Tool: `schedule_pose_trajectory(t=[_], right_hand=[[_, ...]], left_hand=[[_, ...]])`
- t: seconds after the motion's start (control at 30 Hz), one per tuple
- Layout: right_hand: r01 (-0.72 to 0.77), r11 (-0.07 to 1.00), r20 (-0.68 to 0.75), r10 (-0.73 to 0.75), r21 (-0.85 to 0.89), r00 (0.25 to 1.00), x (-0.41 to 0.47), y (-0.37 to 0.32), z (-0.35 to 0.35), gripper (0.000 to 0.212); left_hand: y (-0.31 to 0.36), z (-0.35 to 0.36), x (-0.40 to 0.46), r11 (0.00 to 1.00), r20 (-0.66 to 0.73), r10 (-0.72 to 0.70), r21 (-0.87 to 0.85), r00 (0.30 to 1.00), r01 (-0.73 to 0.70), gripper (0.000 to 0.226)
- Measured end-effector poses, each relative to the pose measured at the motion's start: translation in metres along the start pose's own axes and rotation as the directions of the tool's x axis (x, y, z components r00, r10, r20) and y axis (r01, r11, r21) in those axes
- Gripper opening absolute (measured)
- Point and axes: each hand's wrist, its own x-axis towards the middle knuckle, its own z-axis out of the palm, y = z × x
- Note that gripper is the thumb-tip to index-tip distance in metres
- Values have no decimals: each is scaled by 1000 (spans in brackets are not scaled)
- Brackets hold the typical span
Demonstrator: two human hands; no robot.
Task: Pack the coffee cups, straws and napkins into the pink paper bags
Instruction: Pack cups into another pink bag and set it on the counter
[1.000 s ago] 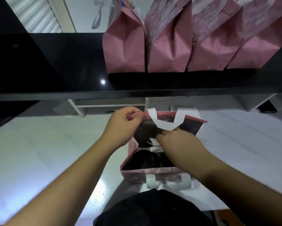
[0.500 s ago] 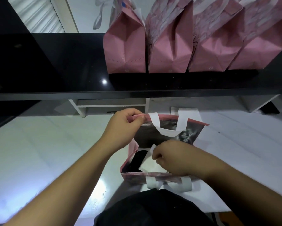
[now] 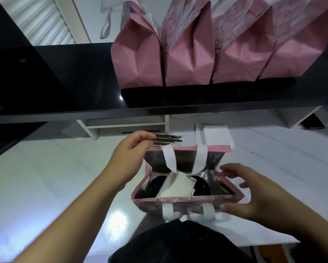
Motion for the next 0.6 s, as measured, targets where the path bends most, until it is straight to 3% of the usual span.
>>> schedule_pose_trajectory(t=[0.07,0.13,0.17,0.27,0.33,0.47,0.6], right_hand=[[36,999,9,-36,-22,999,3,9,7,79],[62,998,-13,-62,-27,998,7,14,13,62],[81,997,-26,-81,-19,996,9,16,15,54],[116,992,-63,-113,44,992,13,18,20,44],[142,986,-85,-135,82,987,17,22,25,41],[156,964,-162,-123,213,979,27,28,38,34],[105,892,-210,-12,441,978,32,27,49,25]], left_hand=[[-7,-10,-8,998,-68,21,60,997,-17,20],[-16,-28,-19,995,-105,73,75,992,-65,13],[-21,-38,-26,993,-47,97,73,994,-93,14],[-39,-59,-52,988,331,55,121,942,-100,36],[-48,-57,-65,968,444,-7,229,896,-106,50],[-52,-36,-69,973,347,56,193,936,-130,51],[-54,-24,-64,980,322,50,168,946,-109,41]])
